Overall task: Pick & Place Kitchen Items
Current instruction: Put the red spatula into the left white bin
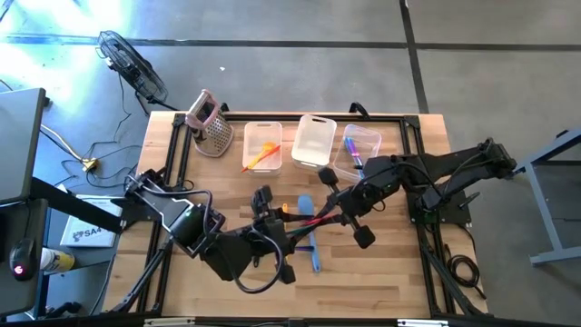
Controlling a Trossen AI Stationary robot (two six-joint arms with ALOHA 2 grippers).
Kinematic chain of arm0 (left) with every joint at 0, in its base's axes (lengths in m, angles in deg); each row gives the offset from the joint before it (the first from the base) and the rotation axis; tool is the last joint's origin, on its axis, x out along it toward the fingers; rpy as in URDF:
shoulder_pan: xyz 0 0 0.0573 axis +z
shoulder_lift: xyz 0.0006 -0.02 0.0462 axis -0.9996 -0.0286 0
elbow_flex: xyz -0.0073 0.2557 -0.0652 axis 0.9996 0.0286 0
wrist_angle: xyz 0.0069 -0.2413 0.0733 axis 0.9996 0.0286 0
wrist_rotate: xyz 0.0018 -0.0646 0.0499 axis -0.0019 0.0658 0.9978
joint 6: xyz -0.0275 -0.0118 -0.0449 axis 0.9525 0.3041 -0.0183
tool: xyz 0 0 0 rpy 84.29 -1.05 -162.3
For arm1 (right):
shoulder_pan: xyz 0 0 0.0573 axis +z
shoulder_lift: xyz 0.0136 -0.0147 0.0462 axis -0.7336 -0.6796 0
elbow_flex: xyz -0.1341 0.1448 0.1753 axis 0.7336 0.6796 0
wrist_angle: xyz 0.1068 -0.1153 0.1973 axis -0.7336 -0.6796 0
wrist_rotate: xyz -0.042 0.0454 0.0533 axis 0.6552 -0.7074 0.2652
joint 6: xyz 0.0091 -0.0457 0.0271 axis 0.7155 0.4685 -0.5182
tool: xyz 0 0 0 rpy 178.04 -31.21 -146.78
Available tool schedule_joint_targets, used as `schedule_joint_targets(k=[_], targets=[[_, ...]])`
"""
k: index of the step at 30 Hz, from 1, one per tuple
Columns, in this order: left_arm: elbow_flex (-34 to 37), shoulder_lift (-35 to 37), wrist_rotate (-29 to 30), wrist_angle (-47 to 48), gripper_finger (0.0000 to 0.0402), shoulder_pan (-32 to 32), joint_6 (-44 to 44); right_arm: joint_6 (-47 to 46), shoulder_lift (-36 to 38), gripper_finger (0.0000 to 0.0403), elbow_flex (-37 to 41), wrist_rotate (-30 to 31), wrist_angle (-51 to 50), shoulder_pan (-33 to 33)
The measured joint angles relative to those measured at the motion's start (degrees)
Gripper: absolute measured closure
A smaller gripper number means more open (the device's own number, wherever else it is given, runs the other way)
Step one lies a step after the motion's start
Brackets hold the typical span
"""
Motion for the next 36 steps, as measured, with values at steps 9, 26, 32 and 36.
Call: schedule_joint_targets(k=[9,26,32,36], targets=[[0.0,0.0,-0.4,0.1,0.0316,0.7,0.0,0.0,0.0,0.0398,0.0,-1.0,0.0,0.0],[0.0,-0.1,-7.0,0.4,0.0316,3.0,2.9,0.0,0.0,0.0398,0.0,-1.3,-1.9,0.0],[0.0,-0.1,-7.5,0.5,0.0316,3.0,3.1,0.2,0.0,0.0398,0.0,-2.0,-2.1,0.0],[0.0,-0.1,-7.6,1.3,0.0328,3.0,3.6,0.5,0.0,0.0398,0.0,-2.3,-2.1,0.0]])
